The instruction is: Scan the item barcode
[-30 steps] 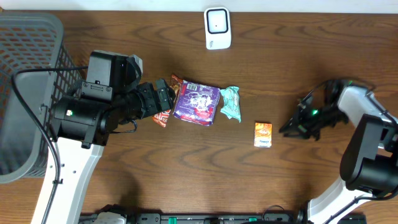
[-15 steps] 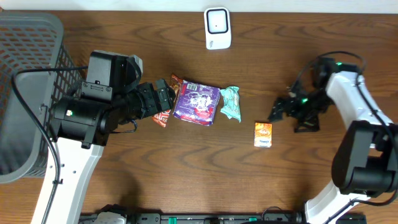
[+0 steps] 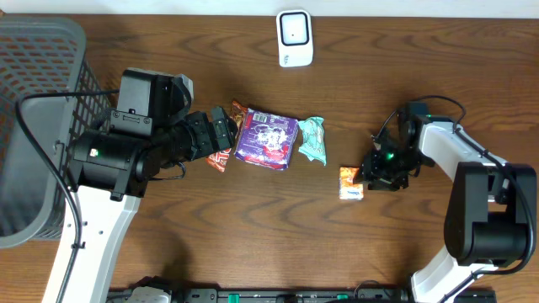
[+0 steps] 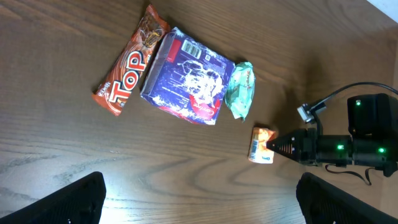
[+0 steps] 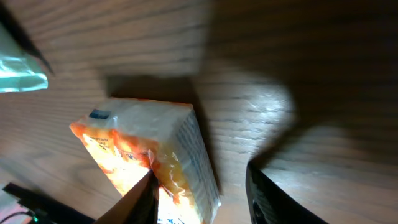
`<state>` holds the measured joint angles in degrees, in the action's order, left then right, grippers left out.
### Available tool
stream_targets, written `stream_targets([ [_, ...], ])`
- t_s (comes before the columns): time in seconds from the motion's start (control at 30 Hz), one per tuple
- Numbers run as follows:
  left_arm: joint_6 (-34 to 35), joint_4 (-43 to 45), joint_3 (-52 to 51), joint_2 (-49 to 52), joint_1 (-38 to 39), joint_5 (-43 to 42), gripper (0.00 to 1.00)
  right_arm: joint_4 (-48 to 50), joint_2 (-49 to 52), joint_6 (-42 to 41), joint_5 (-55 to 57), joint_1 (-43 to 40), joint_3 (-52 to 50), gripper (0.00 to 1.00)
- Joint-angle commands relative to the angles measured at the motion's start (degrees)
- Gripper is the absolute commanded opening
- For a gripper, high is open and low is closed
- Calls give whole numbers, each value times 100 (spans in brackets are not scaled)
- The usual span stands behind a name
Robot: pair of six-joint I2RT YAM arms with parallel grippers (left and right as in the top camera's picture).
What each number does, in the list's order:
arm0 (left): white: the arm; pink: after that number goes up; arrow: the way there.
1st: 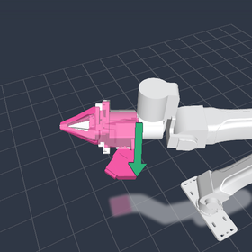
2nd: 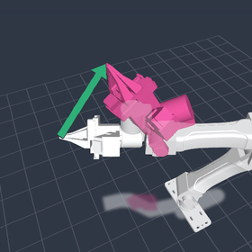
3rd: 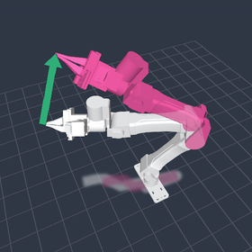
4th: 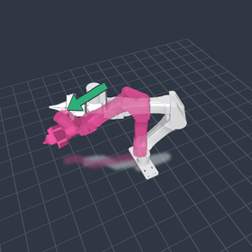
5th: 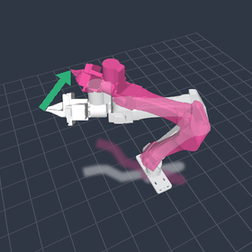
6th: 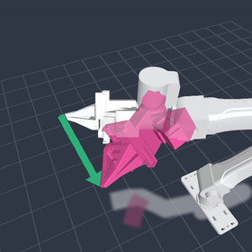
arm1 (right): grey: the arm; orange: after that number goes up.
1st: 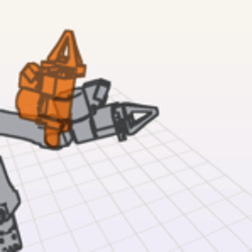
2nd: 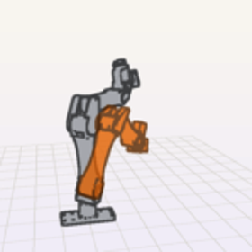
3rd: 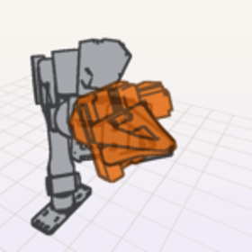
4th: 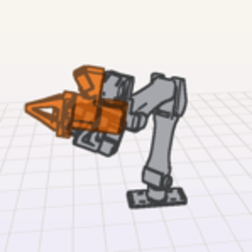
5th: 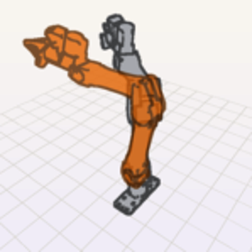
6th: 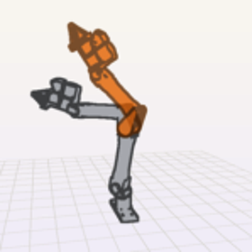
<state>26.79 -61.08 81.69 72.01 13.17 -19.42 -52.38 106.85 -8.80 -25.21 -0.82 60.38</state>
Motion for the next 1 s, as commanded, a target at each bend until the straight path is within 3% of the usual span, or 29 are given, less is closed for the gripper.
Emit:
stream_targets([
  [0.0, -35, 2, 66, 22, -24, -46, 98, 118, -2, -125, -127, 247, -173, 43],
  [0.13, -35, 2, 66, 22, -24, -46, 98, 278, -2, -129, -129, 409, -173, 54],
  [0.2, -35, 2, 66, 22, -24, -46, 98, 319, -2, -146, -131, 455, -173, 54],
  [0.23, -35, 2, 66, 22, -24, -46, 98, 341, -2, -146, -133, 470, -173, 50],
  [0.4, -35, 2, 66, 22, -24, -46, 98, 452, -2, -146, -260, 490, -173, 1],
  [0.5, -35, 2, 66, 22, -24, -46, 98, 459, -2, 55, -1163, 487, -170, 1],
  [0.63, -35, 2, 66, 22, -24, -46, 98, 262, -4, 1403, -3362, 313, -46, 1],
  [0.73, -33, 2, 66, 22, -24, -46, 98, 164, -4, 1534, -4159, 20, 105, 1],
  [0.87, -35, 2, 66, 22, -24, -46, 98, -48, -4, 1858, -4629, -114, 144, 1],
  [0.97, -33, 2, 66, 22, -24, -44, 98, -256, -4, 2111, -4304, -105, 144, 1],
])
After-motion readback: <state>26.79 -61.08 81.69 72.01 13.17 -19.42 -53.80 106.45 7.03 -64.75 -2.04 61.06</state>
